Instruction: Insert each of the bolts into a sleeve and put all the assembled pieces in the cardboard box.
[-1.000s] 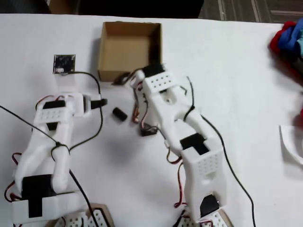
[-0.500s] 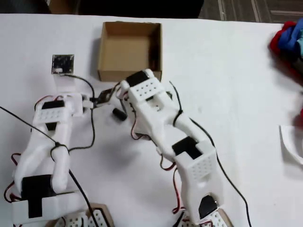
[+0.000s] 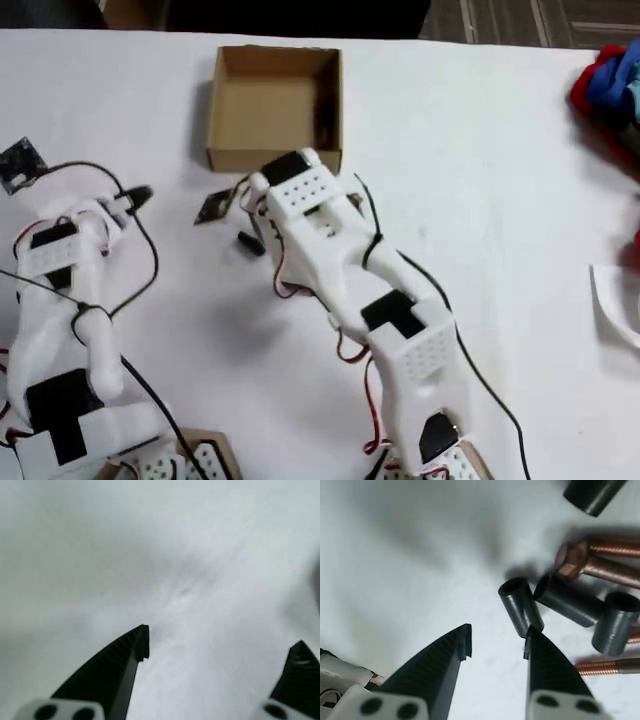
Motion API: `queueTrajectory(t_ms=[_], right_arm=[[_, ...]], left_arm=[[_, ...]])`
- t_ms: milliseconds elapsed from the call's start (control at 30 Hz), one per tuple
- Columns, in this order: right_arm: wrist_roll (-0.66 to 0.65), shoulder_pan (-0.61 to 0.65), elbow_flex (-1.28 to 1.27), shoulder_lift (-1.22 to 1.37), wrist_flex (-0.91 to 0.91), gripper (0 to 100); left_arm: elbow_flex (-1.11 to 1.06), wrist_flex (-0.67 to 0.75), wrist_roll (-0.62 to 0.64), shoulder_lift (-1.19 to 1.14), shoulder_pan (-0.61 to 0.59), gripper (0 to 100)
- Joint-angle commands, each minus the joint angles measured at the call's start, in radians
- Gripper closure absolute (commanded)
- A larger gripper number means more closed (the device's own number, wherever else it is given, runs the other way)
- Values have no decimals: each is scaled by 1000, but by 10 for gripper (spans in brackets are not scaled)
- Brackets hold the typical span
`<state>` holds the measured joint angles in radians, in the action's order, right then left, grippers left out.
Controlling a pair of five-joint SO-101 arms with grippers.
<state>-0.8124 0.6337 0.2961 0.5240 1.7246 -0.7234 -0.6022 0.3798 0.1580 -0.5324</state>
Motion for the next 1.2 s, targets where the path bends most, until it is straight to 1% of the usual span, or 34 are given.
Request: queueTrajectory(t_ms=[0,100,200,300,467,733,800,867,933,967,1067,1167], right_arm=[[-9,4,9,1,-7,828],[-12,2,11,61,-18,828],[-61,-12,11,104,-41,828],[-78,-39,11,128,-84,828],[-78,-82,11,162,-145,828],[-69,-74,11,225,-145,832],[-69,-74,11,236,-143,885],[-69,-74,12,243,-147,990],[-40,-74,12,243,-140,964],[-11,-74,12,239,-142,978],[69,-79,29,214,-134,978],[161,-93,71,134,-124,978]], left_arm=[[27,15,17,5,-12,574],[27,15,17,5,-12,574],[27,15,17,5,-12,574],[27,15,17,5,-12,574],[28,15,15,5,-12,574],[30,15,12,5,-12,574],[31,15,12,5,-12,574],[31,15,12,5,-11,574],[31,15,12,5,-11,574],[31,15,12,5,-11,574],[31,15,12,5,-9,574],[31,15,12,5,-8,574]])
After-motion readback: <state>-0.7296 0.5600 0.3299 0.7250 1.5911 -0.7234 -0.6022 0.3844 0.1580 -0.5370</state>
